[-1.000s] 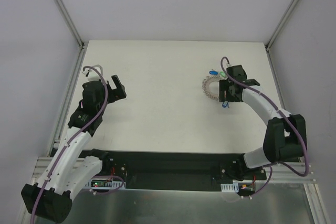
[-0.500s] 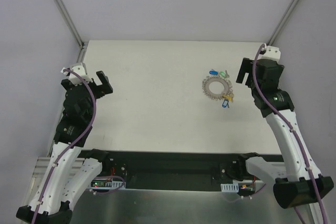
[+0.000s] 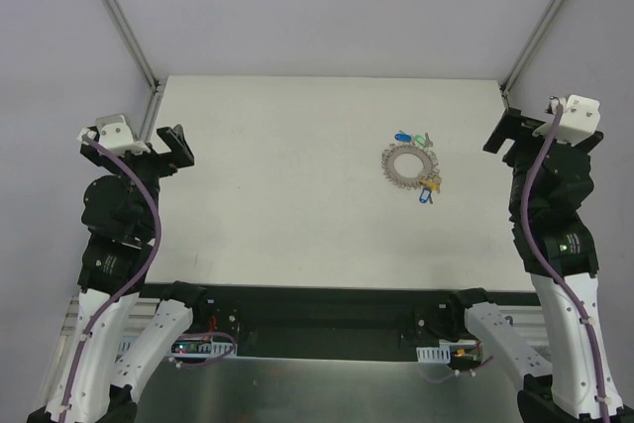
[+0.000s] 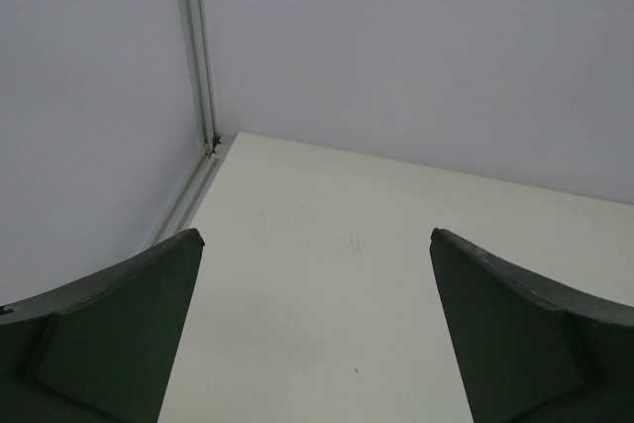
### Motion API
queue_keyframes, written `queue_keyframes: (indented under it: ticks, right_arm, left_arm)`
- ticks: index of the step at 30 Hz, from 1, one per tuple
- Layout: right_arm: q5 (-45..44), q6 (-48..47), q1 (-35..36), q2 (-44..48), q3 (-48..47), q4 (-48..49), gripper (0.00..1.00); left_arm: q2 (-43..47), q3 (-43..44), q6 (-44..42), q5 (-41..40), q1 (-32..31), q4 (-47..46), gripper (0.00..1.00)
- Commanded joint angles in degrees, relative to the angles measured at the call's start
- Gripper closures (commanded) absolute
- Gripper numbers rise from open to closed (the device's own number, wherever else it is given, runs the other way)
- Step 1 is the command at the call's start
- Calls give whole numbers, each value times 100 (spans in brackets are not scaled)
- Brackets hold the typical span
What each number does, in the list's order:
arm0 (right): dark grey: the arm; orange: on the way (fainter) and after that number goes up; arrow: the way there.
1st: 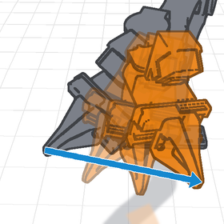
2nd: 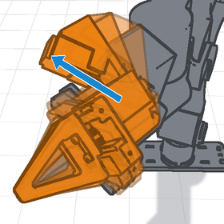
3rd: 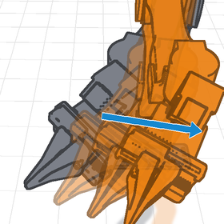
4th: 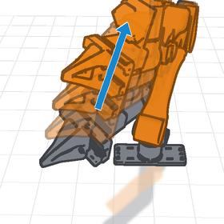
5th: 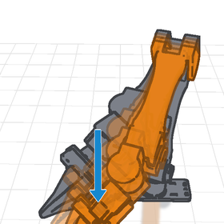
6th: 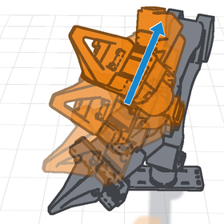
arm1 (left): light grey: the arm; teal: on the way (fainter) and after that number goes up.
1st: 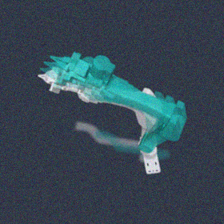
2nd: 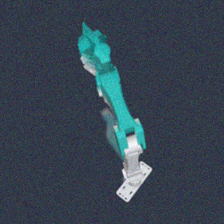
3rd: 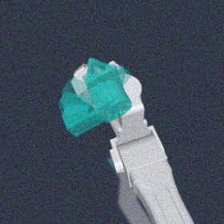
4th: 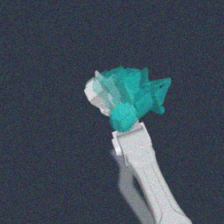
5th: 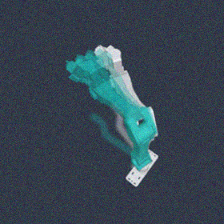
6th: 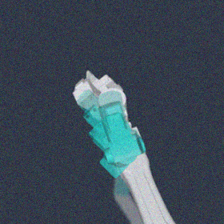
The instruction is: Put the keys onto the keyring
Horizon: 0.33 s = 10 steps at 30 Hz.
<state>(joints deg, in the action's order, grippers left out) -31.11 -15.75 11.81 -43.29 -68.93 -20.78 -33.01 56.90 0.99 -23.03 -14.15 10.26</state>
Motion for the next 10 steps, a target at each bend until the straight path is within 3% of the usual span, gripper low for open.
queue_keyframes:
  ticks: [1, 10]
  right_arm:
    - [-158, -297, -30, 127, -218, 320, 4]
    - [-185, -350, -39, 268, -183, 311, 4]
  left_arm:
    - [128, 225, -214, 53, 35, -455, 1]
    - [234, 198, -266, 88, 35, -569, 1]
